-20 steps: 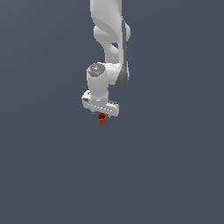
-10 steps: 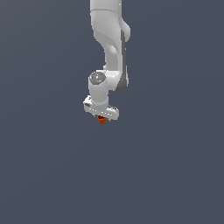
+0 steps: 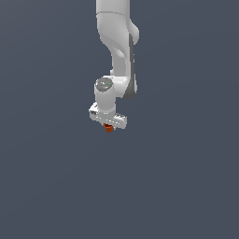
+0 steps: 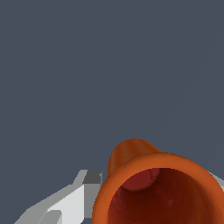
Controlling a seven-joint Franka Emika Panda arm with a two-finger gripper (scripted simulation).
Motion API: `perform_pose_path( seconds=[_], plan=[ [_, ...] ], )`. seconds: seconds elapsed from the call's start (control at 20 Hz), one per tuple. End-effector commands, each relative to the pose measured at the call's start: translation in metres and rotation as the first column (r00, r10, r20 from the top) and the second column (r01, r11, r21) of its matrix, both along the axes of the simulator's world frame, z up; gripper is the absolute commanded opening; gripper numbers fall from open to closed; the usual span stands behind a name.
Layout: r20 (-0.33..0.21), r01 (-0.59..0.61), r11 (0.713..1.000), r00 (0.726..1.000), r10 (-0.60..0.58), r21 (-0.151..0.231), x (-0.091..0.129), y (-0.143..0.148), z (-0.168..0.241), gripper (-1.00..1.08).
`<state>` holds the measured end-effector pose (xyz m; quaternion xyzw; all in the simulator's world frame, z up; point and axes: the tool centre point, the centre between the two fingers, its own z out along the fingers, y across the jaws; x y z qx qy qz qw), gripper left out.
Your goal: Pick up the object and move it to a goal position.
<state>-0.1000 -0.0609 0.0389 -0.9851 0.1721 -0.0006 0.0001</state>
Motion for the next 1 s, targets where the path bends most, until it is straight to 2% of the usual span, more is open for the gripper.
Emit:
perform_pose_path(
  seconds=[0.0, 0.5, 0.95],
  plan=[
    [-0.001, 0.000, 1.000, 1.000, 0.000, 0.000, 0.000, 0.000, -0.001, -1.00],
    [0.000, 0.000, 1.000, 1.000, 0.000, 0.000, 0.008, -0.007, 0.000, -1.00],
    [0.000, 0.000, 1.000, 1.000, 0.000, 0.000, 0.042, -0.034, 0.001, -1.00]
  ],
)
